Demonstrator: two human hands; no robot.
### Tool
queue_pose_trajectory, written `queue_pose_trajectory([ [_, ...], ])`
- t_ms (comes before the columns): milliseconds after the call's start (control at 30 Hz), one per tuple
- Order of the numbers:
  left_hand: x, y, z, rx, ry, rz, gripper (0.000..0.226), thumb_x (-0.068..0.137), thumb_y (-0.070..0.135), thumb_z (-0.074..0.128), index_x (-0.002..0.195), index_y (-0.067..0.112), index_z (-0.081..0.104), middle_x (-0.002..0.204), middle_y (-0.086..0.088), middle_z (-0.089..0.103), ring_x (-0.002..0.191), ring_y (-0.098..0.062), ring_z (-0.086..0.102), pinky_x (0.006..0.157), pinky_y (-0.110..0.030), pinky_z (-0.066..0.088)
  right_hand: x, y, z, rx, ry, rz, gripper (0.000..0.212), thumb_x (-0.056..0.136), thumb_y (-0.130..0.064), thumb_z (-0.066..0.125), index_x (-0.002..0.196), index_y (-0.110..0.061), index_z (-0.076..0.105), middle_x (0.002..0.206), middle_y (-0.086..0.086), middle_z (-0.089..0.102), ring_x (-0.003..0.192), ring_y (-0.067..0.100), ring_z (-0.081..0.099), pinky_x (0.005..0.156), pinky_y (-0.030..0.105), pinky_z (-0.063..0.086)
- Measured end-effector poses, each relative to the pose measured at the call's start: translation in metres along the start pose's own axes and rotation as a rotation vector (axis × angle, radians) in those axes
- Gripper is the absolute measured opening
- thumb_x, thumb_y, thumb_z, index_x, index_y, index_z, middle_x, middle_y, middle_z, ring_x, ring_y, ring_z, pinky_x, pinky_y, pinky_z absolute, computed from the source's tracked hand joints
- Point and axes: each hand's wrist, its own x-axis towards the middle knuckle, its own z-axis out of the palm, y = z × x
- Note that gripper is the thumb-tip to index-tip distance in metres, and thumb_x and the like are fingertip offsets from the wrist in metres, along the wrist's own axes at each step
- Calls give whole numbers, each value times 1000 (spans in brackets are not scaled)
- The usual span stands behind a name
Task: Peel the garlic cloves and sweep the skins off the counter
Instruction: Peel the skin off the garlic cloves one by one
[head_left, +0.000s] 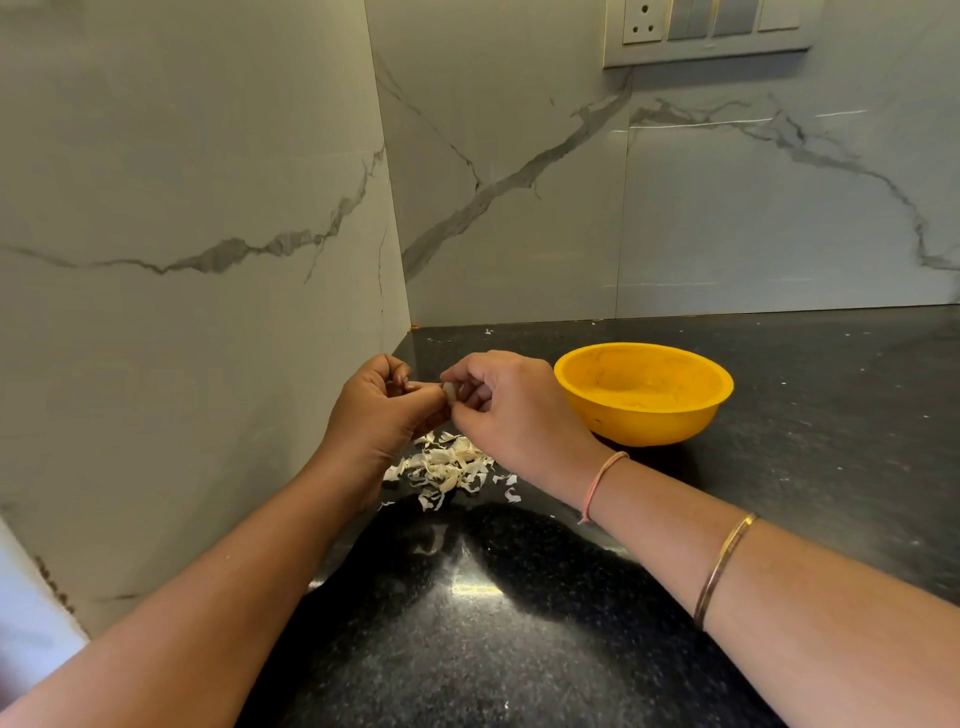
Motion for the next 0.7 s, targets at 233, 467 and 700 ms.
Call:
queue_pose_trajectory([
  [233, -1, 3, 2, -72, 28, -25, 30, 83, -9, 58, 75, 13, 39, 79, -17, 58, 76, -24, 62, 72, -28, 58, 0, 1, 0, 71, 5, 32, 18, 87, -11, 62, 102, -8, 70, 84, 5, 69, 73, 11, 62, 67, 20, 54],
  [467, -2, 8, 4, -150, 49, -72, 21, 81, -5, 63, 87, 11, 50, 92, -15, 59, 73, -18, 64, 66, -22, 58, 2, 5, -1, 326, -23, 198, 30, 83, -7, 67, 112, -10, 63, 87, 4, 69, 75, 14, 67, 74, 29, 58],
  [700, -2, 7, 1, -132, 53, -97, 17, 85, -1, 60, 90, 12, 52, 95, -15, 62, 75, -19, 65, 71, -25, 57, 2, 5, -3, 493, -41, 288, 24, 86, -1, 62, 109, -8, 61, 77, 3, 67, 71, 19, 68, 76, 42, 58],
])
